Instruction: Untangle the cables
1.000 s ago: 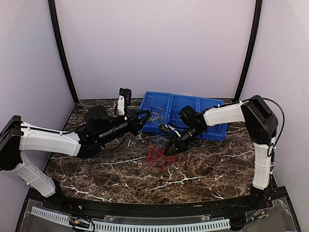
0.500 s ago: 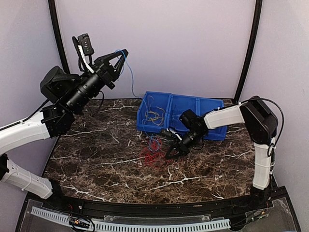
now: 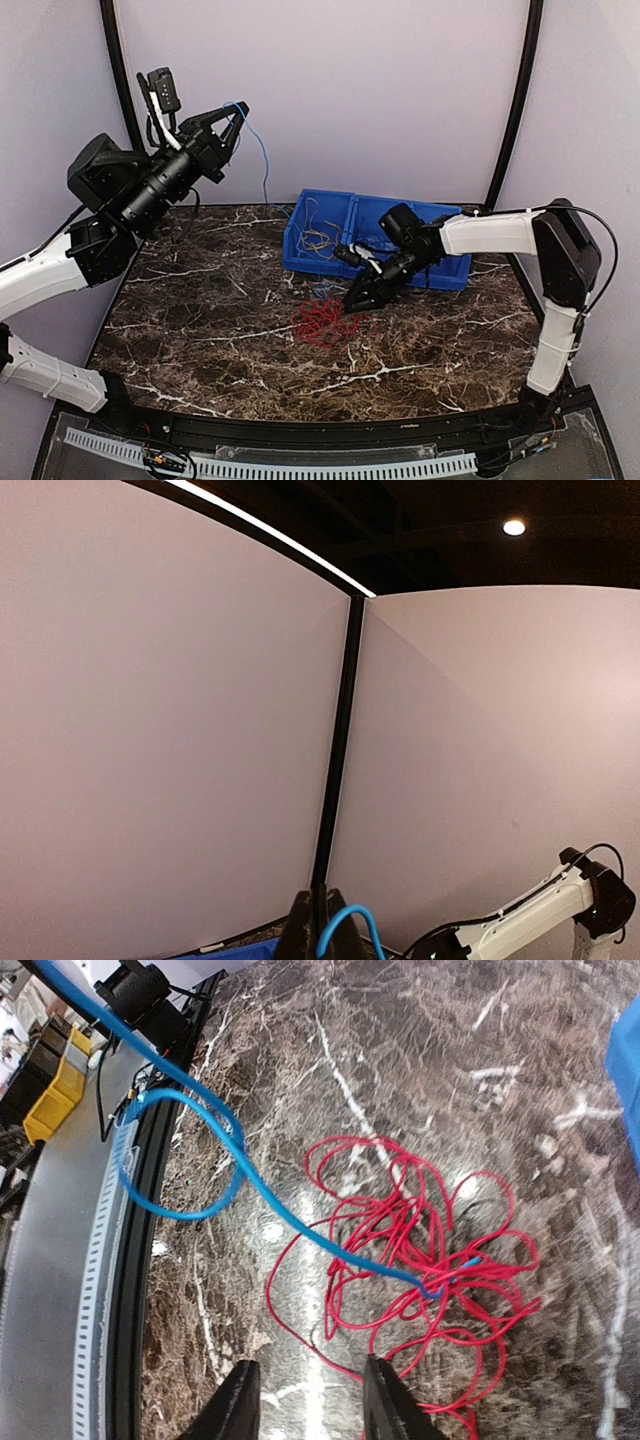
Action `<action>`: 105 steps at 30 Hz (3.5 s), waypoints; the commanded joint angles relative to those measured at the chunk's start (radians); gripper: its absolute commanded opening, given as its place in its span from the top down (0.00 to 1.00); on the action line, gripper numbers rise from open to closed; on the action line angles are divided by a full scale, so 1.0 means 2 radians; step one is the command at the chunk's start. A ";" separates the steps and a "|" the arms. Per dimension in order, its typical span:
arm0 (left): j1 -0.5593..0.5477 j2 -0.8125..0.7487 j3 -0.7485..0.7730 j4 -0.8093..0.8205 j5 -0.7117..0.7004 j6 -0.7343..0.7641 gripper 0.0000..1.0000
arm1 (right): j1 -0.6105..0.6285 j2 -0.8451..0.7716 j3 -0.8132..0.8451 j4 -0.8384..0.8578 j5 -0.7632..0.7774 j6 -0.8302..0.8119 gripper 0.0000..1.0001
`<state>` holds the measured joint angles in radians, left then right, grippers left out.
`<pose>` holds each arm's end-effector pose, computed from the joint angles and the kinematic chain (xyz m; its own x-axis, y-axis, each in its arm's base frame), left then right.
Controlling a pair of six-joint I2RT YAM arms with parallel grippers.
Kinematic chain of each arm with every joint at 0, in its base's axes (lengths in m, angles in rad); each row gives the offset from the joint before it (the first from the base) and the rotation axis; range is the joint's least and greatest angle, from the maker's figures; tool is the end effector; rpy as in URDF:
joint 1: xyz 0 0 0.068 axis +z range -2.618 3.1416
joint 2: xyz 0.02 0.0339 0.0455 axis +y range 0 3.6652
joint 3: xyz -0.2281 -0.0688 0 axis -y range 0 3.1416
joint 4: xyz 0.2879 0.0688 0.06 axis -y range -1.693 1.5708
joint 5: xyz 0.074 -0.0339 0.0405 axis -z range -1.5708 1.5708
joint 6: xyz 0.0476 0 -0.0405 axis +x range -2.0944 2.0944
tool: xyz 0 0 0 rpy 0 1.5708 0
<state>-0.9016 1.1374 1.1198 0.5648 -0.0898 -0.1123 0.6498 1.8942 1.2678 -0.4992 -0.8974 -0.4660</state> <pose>0.1999 -0.2458 0.4386 0.2385 -0.4815 -0.8434 0.7652 0.6279 -0.1421 0.3004 0.2750 0.1160 -0.3520 -0.6194 -0.7017 -0.8994 0.0163 0.4368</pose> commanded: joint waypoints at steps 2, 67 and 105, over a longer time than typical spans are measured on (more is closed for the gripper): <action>-0.002 0.004 0.005 -0.017 -0.009 0.004 1.00 | 0.005 -0.040 0.042 0.028 0.078 -0.021 0.53; -0.002 -0.005 0.114 -0.124 -0.068 0.102 1.00 | 0.031 0.054 0.047 0.018 0.044 -0.063 1.00; 0.012 0.006 0.076 -0.134 -0.166 0.114 1.00 | -0.016 -0.085 0.217 -0.064 -0.028 0.002 1.00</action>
<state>-0.8917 1.1339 1.2991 0.2745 -0.4309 0.1925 0.6476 1.7466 1.7233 -0.6891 -1.0599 -0.5205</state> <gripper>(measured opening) 0.007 0.017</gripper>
